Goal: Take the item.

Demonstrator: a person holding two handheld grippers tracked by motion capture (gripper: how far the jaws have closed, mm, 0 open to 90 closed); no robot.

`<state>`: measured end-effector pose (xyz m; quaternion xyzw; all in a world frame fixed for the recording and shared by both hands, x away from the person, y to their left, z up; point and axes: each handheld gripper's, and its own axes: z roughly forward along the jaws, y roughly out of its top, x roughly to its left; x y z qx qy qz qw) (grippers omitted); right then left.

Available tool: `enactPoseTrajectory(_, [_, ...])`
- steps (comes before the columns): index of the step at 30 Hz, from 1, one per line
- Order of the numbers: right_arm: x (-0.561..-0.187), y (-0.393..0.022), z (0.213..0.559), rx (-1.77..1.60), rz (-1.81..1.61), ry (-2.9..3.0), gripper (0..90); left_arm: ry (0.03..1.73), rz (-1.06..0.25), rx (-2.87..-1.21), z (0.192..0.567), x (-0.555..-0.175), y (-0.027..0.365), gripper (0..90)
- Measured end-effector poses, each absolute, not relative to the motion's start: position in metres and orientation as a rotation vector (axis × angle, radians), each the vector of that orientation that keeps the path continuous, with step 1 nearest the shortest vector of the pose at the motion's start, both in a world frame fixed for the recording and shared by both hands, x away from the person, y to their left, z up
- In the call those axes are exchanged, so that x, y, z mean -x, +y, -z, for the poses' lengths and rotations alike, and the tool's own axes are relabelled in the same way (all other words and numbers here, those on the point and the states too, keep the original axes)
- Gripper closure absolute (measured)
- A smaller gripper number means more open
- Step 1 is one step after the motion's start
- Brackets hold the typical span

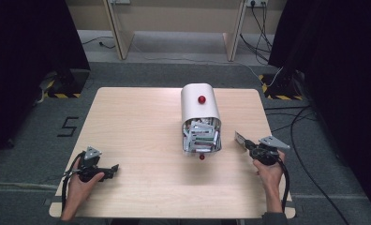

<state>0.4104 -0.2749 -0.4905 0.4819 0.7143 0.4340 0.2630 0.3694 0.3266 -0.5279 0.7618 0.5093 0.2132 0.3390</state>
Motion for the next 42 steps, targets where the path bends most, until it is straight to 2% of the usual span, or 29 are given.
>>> enactPoseTrajectory(12, [-0.411,-0.274,0.492,-1.293,-1.129,1.935,85.1,1.326,-0.555,-1.983,0.528,-0.369,0.327,0.0])
enactPoseTrajectory(42, [-0.416,-0.283,0.507,-1.411,-1.081,2.001,71.3,1.326,-0.555,-1.984,0.528,-0.369,0.327,0.0])
